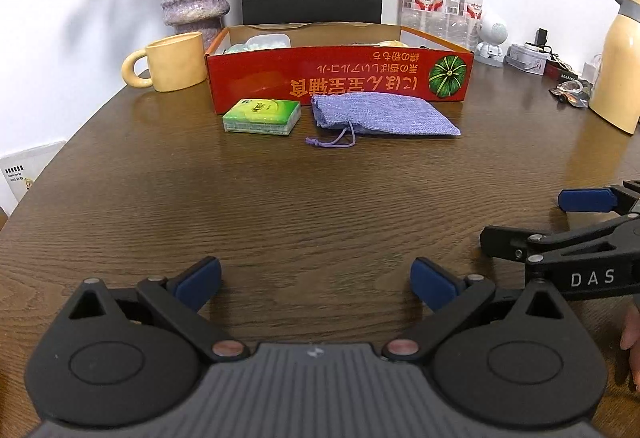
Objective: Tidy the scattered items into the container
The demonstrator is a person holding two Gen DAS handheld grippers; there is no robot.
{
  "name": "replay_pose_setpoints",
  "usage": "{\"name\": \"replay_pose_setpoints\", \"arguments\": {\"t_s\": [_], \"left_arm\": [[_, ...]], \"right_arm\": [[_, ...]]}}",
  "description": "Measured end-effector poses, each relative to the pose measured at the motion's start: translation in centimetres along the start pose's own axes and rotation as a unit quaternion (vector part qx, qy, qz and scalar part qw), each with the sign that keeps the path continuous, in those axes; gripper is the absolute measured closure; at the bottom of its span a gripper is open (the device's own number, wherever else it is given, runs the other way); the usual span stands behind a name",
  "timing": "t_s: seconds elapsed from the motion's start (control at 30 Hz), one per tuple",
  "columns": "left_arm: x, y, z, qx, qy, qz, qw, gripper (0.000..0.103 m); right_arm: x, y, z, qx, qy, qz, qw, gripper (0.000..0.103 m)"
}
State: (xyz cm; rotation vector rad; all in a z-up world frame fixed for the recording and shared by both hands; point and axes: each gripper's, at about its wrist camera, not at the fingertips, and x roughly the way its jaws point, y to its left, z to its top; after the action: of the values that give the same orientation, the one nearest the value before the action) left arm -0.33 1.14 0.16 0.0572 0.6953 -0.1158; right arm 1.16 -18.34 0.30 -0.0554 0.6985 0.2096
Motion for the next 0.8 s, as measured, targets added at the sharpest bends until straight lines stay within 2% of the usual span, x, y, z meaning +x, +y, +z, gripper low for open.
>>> {"name": "replay_pose_setpoints", "arguments": {"t_s": [0.8], "left_arm": [[0.02, -0.44, 0.16, -0.014, 0.001, 0.018, 0.9997, 0.0]], "right_arm": [[-0.55, -0.36, -0.41, 0.011, 0.0, -0.01, 1.0, 0.0]]}}
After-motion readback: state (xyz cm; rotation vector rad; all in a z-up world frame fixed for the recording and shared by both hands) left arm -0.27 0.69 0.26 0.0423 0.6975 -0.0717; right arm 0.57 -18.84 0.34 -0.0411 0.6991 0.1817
